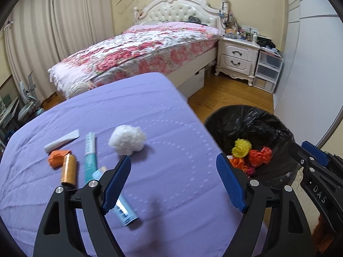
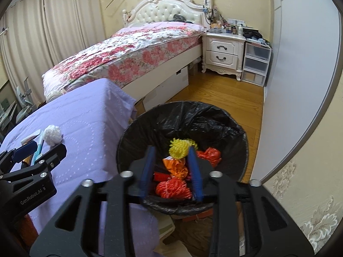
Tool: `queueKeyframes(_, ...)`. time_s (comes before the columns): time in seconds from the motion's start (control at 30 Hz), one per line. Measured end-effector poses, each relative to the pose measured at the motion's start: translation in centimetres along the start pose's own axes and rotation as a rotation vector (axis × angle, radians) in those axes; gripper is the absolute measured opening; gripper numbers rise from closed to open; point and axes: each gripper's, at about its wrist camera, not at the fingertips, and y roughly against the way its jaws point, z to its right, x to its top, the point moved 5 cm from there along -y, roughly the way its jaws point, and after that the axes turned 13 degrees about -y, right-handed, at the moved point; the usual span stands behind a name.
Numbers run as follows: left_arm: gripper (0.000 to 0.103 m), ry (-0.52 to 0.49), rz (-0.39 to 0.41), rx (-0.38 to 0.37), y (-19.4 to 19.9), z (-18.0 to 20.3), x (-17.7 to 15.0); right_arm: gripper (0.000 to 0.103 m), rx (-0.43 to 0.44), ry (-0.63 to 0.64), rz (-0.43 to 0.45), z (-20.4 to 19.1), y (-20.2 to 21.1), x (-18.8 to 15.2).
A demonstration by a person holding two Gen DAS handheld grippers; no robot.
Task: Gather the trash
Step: 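Open the left tool over the bin to drop the red spray can, then grasp the blue-white printed tube with the left tool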
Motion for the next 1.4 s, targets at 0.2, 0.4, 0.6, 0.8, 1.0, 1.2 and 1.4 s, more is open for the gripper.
queueKeyframes(0.2,0.079,0.053,-0.053,0.066,0.1,-3.0,-2.6,0.039,0.035,0.055,-0.018,-2.7,0.4,-1.4)
queueKeyframes(0.4,0.073,0.101,-0.128,0.084,-1.1,-4.9,-4.5,0.039,0.061,0.09,-0.032,-4.5,0.7,-2.6)
queueKeyframes(0.6,0.046,0.108,-0.142,0.019,-1.5,-5.1,-5.2,0.039,0.079,0.113,-0.042,-5.7,0.9,-3.1)
queueKeyframes(0.8,0.02,0.076,-0.106,0.013,-1.1,-4.7,-5.5,0.039,0.091,0.12,-0.051,-6.3,0.6,-3.4)
queueKeyframes(1.0,0.018,0.105,-0.07,-0.007,0.2,-5.6,-5.6,0.039,0.105,0.141,-0.06,-7.3,0.6,-3.7)
queueKeyframes(1.2,0.018,0.133,-0.011,0.014,2.7,-7.8,-5.6,0.039,0.141,0.18,-0.064,-9.7,0.5,-3.8)
queueKeyframes(1.4,0.018,0.173,0.011,0.078,4.1,-11.3,-6.4,0.05,0.189,0.232,-0.074,-13.4,-0.2,-3.9)
